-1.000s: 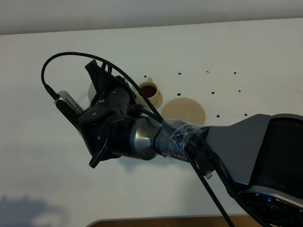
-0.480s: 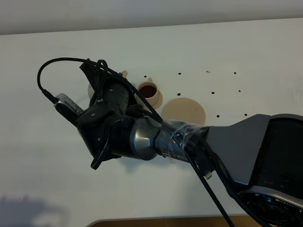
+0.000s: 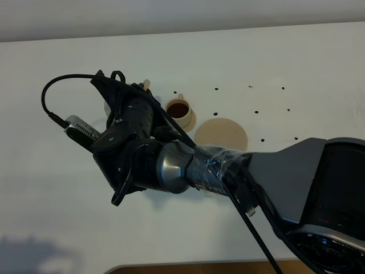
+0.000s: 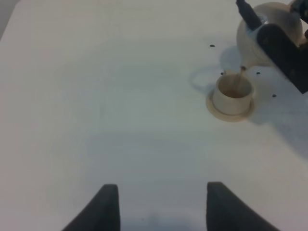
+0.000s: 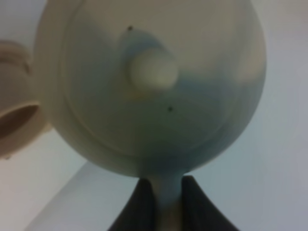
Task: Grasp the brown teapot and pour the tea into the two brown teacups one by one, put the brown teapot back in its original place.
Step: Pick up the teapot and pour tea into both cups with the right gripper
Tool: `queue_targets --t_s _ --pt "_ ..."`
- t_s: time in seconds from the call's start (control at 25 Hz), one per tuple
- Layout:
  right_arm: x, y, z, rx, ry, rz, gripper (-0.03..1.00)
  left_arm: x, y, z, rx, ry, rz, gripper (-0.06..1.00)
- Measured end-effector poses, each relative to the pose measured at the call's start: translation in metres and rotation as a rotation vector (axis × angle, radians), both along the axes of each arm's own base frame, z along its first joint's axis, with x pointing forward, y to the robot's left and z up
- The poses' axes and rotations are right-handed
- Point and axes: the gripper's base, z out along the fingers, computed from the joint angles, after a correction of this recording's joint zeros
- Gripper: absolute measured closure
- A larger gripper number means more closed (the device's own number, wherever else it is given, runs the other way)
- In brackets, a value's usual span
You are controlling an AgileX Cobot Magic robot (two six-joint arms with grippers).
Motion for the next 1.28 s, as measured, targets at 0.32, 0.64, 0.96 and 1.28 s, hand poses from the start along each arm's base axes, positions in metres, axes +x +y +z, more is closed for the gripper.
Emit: queue_targets --t_s 0.32,0.64,0.96,1.28 --pt "0.0001 0.0015 0.0004 -0.036 -0.004 0.037 0.85 0.0 0.0 0.0 0.0 0.0 0.0 0.49" --pt "-0.0059 0.0074 0.001 -0.093 -0.011 0.088 0.85 0.0 0.0 0.0 0.0 0.0 0.0 0.49" --pt "-0.0051 0.0088 0.0034 -0.119 -0.041 0.113 0.85 0.0 0.0 0.0 0.0 0.0 0.0 0.49" --pt "-0.0046 0.0092 0.0046 -0.153 -0.054 0.134 0.85 0.0 0.0 0.0 0.0 0.0 0.0 0.49"
